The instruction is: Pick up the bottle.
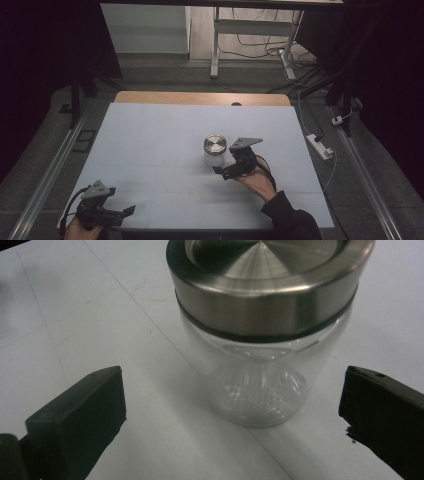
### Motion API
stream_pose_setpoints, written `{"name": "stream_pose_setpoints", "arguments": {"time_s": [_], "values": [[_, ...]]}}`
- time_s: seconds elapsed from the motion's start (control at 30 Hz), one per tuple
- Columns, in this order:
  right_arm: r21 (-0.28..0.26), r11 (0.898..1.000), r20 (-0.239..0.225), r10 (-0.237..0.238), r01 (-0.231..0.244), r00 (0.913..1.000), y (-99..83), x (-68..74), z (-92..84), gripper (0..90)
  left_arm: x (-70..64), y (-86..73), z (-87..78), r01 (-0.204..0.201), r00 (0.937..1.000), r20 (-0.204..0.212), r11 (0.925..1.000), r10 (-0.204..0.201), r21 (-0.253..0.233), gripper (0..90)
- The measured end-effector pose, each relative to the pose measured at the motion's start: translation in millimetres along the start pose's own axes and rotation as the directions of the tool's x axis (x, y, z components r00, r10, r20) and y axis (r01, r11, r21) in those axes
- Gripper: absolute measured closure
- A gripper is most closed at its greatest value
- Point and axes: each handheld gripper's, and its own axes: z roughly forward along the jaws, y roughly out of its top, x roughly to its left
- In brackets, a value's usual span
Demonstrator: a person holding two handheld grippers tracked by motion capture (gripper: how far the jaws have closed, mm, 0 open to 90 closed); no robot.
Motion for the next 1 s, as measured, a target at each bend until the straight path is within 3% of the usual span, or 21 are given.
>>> {"name": "stream_pose_setpoints", "arguments": {"time_s": [0.5, 0.8, 1.0], "values": [[0.001, 0.999, 0.019, -0.038, 0.038, 0.9991, 10.5, -5.8, 30.4, 0.0, 0.7, -0.1, 0.2, 0.005, 1.0000, 0.003, 1.0000, -0.005, -0.002, 1.4], [-0.032, 0.999, 0.032, -0.042, 0.043, 0.9986, 11.0, -12.1, 35.9, 7.6, 0.7, 0.1, 0.7, 0.005, 1.0000, 0.003, 1.0000, -0.005, 0.001, 1.5], [-0.048, 0.998, 0.012, -0.045, 0.045, 0.9989, 11.4, -14.4, 38.0, 12.1, 0.5, 0.2, 0.8, 0.003, 1.0000, 0.002, 1.0000, -0.003, 0.002, 1.5]]}}
